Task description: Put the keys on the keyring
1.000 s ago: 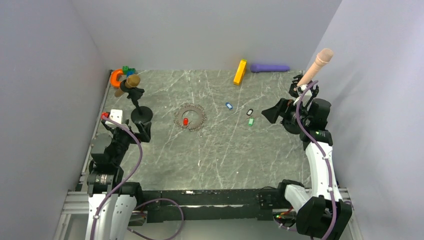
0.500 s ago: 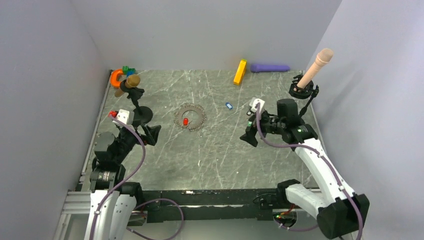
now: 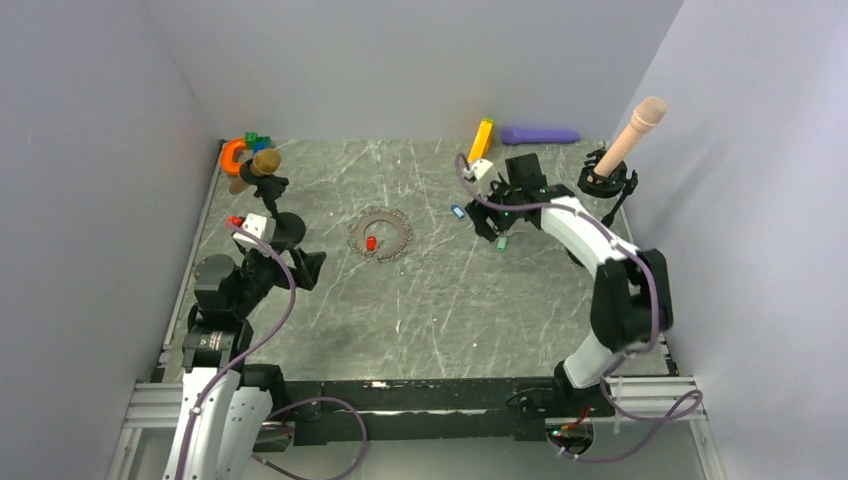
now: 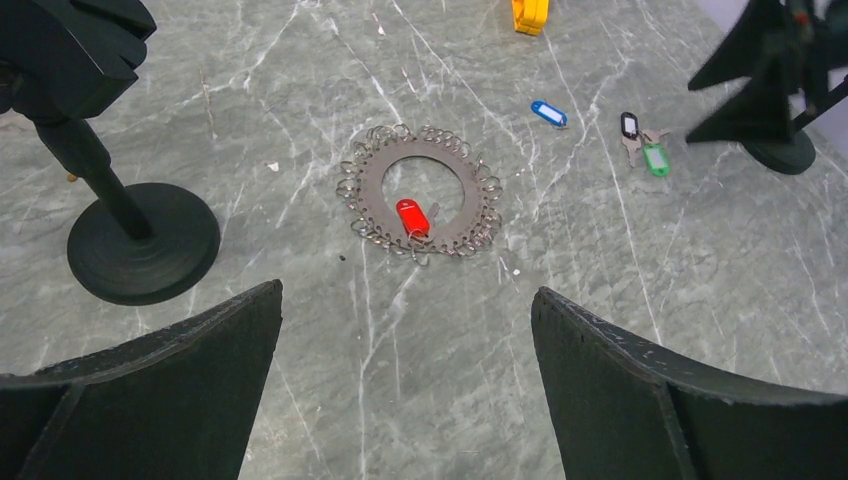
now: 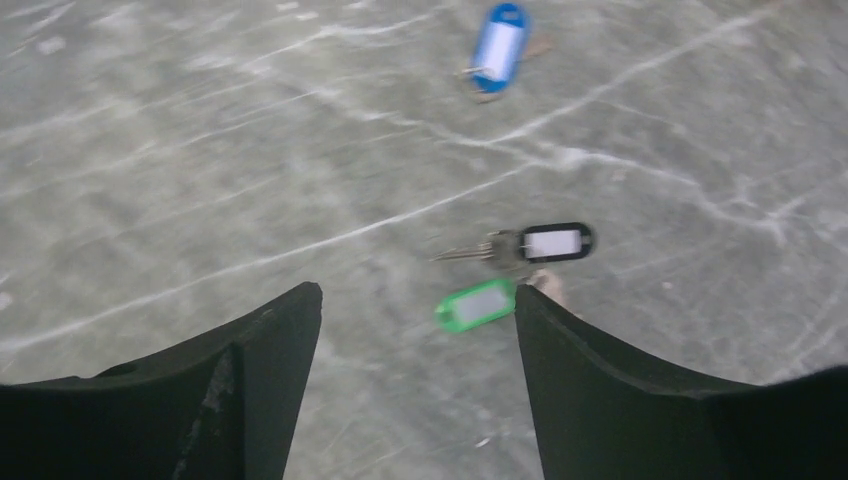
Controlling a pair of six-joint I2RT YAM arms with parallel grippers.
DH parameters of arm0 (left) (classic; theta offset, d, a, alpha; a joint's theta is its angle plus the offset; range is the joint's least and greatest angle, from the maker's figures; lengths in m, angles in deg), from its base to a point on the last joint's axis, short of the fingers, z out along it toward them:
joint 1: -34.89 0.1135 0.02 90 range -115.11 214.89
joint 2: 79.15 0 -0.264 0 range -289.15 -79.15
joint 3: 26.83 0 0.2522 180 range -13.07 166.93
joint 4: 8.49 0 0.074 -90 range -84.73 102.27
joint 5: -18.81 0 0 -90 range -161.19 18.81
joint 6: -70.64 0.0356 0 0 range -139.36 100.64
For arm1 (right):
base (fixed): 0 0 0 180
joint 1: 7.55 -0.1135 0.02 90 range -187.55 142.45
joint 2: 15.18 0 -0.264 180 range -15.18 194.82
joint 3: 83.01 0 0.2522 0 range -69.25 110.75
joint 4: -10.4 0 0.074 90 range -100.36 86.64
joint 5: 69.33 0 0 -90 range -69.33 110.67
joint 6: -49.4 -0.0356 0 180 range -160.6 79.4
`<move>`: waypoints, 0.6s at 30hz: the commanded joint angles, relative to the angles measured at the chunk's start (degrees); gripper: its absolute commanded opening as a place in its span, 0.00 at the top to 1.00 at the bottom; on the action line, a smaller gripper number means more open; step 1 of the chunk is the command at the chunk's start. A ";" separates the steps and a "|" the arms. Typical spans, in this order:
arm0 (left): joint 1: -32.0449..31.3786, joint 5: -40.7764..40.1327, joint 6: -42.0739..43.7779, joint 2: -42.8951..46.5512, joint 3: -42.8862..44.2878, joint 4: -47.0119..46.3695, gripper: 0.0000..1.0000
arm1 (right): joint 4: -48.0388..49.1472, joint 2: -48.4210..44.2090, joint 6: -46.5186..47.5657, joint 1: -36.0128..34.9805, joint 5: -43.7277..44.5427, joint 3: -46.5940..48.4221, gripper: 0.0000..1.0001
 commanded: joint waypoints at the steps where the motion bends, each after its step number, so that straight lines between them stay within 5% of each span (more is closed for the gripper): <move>1: -0.05 0.34 1.41 -1.09 1.78 -0.67 0.01 | 0.71 10.89 -4.83 5.41 5.43 10.50 0.31; 7: -0.05 1.00 1.74 -2.07 1.87 -0.71 0.01 | -0.13 18.72 -3.27 6.84 10.10 12.77 0.44; 18: 0.05 2.11 1.70 -2.82 1.96 -1.12 0.01 | -1.80 23.64 -4.34 9.73 2.41 15.25 0.58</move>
